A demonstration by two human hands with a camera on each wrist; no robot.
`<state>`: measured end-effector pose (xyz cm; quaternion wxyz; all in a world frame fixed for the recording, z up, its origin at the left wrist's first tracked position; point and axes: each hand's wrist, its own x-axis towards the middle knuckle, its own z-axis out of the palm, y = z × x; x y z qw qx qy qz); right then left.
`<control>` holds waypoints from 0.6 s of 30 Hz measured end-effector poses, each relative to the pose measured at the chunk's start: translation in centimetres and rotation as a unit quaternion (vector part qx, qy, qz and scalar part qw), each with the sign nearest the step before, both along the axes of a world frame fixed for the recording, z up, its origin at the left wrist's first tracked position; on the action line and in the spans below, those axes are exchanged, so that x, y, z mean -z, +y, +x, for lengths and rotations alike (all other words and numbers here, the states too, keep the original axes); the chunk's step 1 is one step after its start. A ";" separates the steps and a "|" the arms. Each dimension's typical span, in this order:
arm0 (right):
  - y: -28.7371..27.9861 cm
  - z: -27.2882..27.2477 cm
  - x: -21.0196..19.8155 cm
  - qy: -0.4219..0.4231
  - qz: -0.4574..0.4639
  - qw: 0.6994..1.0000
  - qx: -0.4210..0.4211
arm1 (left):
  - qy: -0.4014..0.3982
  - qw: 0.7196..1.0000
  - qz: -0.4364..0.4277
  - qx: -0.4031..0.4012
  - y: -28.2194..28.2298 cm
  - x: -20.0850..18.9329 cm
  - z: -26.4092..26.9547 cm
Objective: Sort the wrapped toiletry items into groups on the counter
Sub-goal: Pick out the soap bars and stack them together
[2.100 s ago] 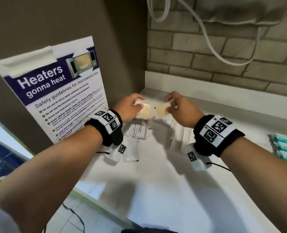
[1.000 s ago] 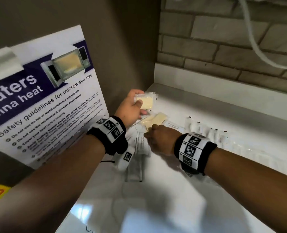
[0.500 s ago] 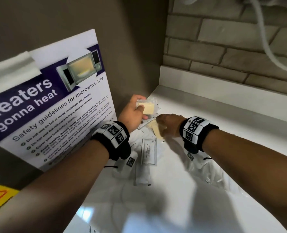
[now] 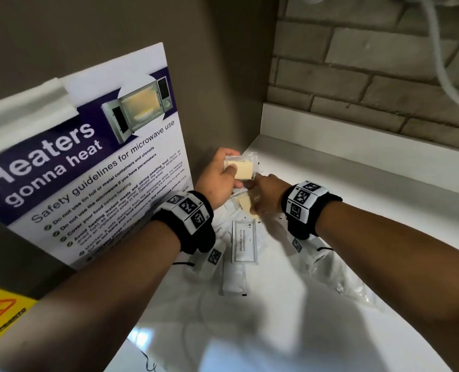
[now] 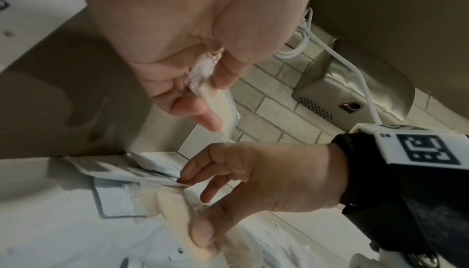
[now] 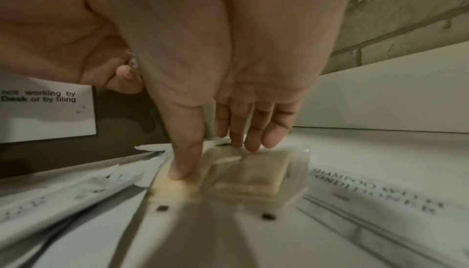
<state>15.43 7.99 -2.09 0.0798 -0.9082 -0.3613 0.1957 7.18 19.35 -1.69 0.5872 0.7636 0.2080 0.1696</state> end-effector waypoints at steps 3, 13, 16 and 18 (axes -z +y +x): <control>0.0 -0.1 -0.2 -0.008 0.019 1.000 0.005 | -0.001 1.000 -0.003 -0.007 0.3 0.0 -0.1; 0.0 0.6 -0.3 0.010 0.013 1.000 -0.014 | -0.007 1.000 0.003 0.001 0.5 0.3 0.0; 0.2 0.4 -0.4 0.020 0.028 0.999 -0.034 | -0.009 1.000 0.005 0.003 0.6 0.3 -0.1; 0.4 0.2 -0.2 0.034 0.048 0.998 -0.036 | -0.011 1.000 0.006 0.000 0.7 0.1 -0.2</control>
